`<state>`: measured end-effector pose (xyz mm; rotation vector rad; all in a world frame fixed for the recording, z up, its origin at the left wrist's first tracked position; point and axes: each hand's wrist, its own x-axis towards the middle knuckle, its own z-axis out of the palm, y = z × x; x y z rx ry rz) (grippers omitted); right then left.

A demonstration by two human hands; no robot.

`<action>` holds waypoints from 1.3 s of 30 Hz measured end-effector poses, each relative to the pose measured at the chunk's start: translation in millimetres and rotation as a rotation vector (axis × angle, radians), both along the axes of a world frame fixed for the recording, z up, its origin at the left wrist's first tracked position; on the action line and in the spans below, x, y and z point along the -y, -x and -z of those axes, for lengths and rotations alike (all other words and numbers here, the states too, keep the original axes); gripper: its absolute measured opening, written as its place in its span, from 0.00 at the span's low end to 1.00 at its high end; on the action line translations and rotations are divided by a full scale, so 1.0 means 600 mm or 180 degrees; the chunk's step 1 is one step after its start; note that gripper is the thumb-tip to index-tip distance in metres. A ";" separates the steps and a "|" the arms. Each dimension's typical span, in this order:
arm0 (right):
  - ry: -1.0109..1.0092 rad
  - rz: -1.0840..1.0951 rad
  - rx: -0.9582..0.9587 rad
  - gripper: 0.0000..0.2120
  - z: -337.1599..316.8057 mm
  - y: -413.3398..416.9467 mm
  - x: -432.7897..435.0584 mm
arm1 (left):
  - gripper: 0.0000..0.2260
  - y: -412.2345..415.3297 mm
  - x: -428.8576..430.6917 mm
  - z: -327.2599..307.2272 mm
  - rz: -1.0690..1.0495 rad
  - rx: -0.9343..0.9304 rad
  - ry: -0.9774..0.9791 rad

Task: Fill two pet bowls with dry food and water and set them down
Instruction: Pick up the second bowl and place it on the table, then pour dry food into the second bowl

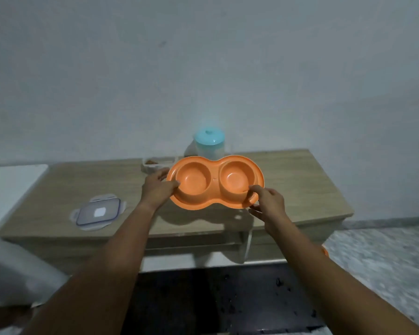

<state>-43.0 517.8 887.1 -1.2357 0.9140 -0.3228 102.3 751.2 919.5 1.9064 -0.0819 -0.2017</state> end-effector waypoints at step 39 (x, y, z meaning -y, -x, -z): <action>0.1858 -0.0354 -0.1200 0.23 0.129 -0.407 -0.189 | 0.36 -0.275 -0.167 0.189 0.1232 -0.0589 -0.1323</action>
